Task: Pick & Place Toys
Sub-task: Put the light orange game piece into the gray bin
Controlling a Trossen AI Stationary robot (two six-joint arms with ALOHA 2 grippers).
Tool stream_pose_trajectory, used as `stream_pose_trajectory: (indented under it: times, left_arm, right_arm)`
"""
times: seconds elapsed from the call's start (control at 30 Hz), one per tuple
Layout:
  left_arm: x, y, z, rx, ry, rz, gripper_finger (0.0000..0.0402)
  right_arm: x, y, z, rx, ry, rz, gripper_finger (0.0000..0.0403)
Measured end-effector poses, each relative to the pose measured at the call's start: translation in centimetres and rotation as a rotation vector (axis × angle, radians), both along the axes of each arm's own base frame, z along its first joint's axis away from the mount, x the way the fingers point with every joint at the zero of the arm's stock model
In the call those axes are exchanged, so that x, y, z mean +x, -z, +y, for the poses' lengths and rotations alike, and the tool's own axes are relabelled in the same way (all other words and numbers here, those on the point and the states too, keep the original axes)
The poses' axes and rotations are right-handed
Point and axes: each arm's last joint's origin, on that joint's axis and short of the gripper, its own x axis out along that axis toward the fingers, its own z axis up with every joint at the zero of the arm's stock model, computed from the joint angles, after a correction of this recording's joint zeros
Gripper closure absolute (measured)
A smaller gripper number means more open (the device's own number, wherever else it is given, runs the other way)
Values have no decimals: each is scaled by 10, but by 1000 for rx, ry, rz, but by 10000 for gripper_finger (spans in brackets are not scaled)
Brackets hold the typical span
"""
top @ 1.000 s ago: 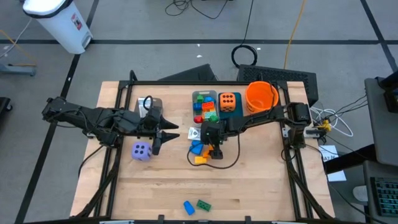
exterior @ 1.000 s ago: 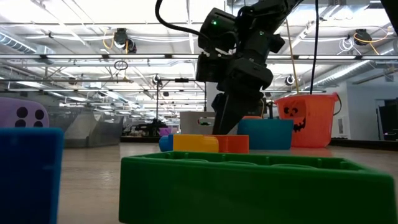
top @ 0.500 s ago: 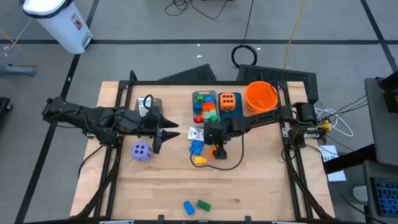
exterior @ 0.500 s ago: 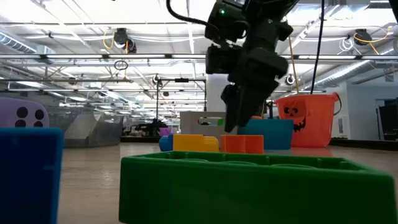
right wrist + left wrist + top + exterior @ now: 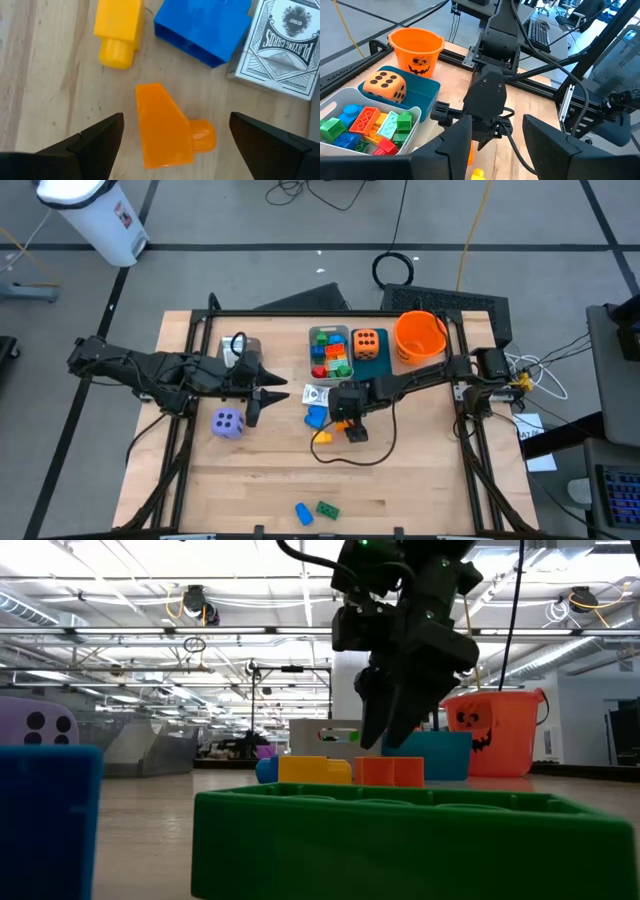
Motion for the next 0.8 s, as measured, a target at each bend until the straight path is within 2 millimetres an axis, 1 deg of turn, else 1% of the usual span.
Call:
stream_pose_trajectory:
  times: [0.13, 0.27, 0.43, 0.63, 0.73, 0.8]
  left_arm:
    - [0, 0, 0, -2, -1, 0, 218]
    - [0, 0, 0, -7, -2, -1, 218]
    - [0, 0, 0, -8, -2, -1, 218]
    - [0, 0, 0, -9, -2, -1, 218]
    - [0, 0, 0, -9, -3, -1, 218]
    - [0, 0, 0, -9, -3, -1, 218]
  right_arm:
    - [-2, 4, -1, -15, -5, 7, 46]
    - [-10, 16, -2, -16, 0, 50, 46]
    - [-15, 27, -2, -4, 32, 46, 46]
    - [-11, 26, -2, -3, 25, -2, 46]
    - [-7, 24, -3, -5, 14, -50, 46]
    - [-7, 24, -5, -5, 17, -51, 46]
